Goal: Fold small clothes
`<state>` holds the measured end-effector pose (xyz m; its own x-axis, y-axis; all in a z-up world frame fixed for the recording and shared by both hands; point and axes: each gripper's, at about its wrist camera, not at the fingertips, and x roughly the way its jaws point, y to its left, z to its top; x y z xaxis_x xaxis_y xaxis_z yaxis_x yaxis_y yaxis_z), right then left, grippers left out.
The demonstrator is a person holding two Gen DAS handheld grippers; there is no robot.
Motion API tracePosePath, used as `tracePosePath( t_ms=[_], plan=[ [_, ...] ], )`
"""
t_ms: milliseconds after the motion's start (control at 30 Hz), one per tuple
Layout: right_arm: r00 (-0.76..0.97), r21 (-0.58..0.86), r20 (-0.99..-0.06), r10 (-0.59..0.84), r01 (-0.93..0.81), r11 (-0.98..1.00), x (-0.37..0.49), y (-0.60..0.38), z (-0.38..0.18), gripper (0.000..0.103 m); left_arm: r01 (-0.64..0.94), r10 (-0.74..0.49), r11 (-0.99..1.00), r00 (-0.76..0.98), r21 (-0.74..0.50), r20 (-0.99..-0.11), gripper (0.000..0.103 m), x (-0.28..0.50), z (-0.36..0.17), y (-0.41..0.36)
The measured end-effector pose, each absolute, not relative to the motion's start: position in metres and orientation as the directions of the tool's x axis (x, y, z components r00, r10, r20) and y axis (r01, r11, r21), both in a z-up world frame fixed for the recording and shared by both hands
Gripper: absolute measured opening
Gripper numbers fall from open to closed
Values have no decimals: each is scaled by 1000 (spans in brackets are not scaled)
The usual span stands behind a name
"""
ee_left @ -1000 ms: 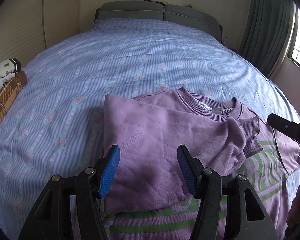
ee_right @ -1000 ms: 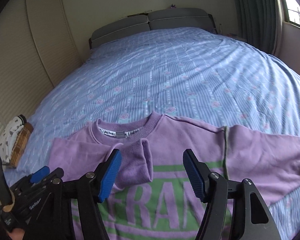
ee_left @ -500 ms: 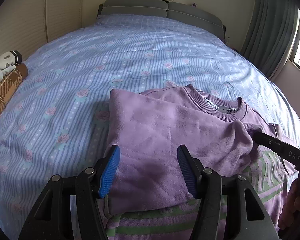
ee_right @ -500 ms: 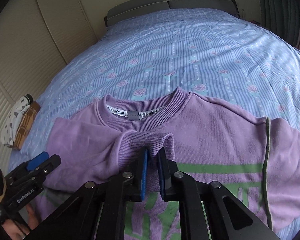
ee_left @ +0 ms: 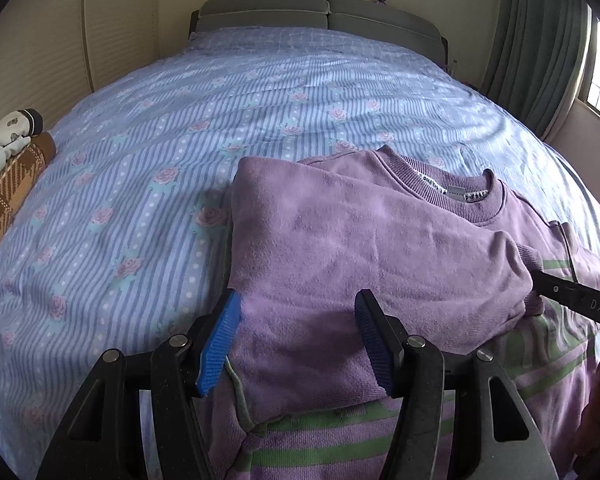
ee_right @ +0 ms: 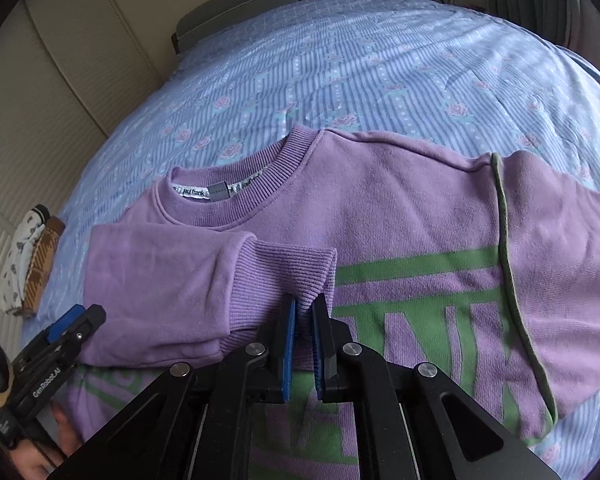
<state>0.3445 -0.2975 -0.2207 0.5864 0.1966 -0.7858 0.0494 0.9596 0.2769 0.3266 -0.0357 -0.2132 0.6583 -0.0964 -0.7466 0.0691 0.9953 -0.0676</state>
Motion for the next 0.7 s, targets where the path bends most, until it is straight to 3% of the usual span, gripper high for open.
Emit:
tracePosePath(
  t_ms=[67,133,200,233,433,700],
  plan=[
    [589,257,-787,184,42,965,343,-294,-217,12,69,-93,996,657,-63,-748,59,326,-210,-36],
    [603,252,-778,176,43,967,337,-295,-209,22,66,-99,995,663,-74,-742,59,322,-202,-35],
    [636,247,-755,159,51,968,324,-300,-196,48,71,-106,994,672,-78,-733,61,317,-192,-37],
    [655,241,-742,141,65,968,315,-304,-188,51,78,-109,994,677,-76,-728,62,314,-186,-40],
    [725,285,-687,56,198,938,248,-364,-157,53,133,-156,987,697,-87,-700,65,296,-153,-72],
    [722,362,-664,-195,538,761,169,-506,-151,53,256,-235,963,664,-80,-709,65,284,-138,-184]
  ],
)
